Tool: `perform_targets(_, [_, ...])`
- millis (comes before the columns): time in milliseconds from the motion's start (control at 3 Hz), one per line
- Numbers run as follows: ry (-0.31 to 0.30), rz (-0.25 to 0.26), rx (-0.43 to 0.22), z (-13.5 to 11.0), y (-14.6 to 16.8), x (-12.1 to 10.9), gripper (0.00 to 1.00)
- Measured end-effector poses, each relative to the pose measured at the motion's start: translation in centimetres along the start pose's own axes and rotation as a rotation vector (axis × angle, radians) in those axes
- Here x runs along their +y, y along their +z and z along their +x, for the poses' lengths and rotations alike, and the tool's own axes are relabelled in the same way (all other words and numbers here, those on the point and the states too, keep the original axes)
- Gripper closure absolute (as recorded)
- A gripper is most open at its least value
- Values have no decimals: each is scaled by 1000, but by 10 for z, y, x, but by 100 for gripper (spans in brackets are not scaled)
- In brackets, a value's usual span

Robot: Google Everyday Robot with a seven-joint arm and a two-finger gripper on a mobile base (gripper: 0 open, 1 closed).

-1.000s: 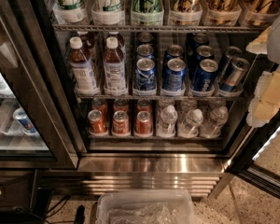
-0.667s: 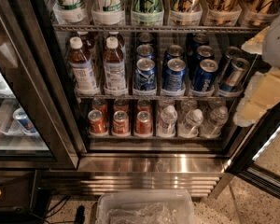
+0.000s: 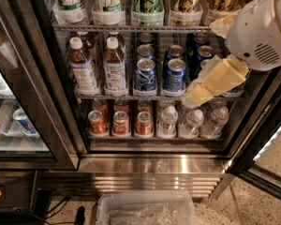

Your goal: Pick 7up can from top shelf of fridge

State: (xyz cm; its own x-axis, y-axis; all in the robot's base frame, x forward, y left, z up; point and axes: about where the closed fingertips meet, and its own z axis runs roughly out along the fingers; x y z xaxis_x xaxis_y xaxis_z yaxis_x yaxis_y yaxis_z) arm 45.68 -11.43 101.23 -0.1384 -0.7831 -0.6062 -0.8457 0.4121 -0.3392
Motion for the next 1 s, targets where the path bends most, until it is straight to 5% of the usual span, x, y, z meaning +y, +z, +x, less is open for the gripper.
perform_targets(333, [0,0,0,0,0,0,0])
perform_targets(1000, [70,69,-145,-43,42,16,0])
